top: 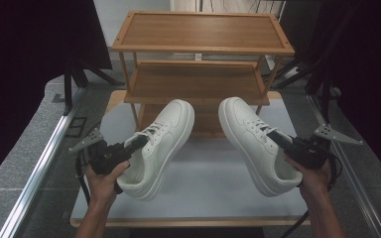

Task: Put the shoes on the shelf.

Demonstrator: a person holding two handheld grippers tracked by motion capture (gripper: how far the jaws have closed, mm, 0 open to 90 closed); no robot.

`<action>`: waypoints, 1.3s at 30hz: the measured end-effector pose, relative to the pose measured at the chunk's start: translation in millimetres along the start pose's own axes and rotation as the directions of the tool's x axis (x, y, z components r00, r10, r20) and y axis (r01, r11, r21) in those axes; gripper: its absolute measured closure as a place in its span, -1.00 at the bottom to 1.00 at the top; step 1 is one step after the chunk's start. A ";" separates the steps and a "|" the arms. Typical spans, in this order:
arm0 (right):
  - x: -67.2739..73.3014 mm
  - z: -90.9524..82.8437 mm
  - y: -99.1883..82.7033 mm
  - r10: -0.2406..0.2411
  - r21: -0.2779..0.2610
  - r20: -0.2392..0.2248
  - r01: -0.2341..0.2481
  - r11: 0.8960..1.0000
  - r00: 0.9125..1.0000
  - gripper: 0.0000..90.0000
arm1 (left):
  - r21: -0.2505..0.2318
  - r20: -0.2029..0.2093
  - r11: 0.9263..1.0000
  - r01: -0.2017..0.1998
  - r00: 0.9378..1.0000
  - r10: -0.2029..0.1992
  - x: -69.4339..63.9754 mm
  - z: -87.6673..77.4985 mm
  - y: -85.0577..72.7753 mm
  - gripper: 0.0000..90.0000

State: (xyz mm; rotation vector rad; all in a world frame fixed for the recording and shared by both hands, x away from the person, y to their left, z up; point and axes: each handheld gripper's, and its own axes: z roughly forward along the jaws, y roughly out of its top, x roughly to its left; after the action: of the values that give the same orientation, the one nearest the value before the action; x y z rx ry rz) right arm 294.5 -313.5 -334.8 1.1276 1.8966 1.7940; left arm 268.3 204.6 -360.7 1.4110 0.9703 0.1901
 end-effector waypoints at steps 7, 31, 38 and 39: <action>6.0 6.9 16.8 0.032 -0.056 -0.022 -0.033 0.998 0.999 0.83 | -0.021 0.008 1.000 0.007 1.000 -0.007 -2.8 5.9 16.8 0.85; 5.2 54.2 65.2 0.132 -0.105 0.044 -0.127 0.986 0.990 0.83 | -0.032 -0.032 0.999 -0.019 0.999 0.018 -12.6 52.2 84.0 0.85; 2.9 70.6 79.6 0.147 -0.104 0.089 -0.138 0.985 0.985 0.83 | -0.020 -0.077 0.999 -0.043 0.996 0.041 -11.0 70.4 102.7 0.85; 1.8 73.5 81.9 0.147 -0.108 0.100 -0.136 0.985 0.984 0.83 | -0.020 -0.083 0.999 -0.038 0.996 0.037 -9.8 75.3 106.4 0.85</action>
State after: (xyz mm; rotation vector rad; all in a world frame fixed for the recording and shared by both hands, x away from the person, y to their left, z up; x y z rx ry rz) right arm 370.9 -267.4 -270.3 1.3237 1.6840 1.8396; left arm 356.8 165.5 -272.9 1.4113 1.0073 0.2881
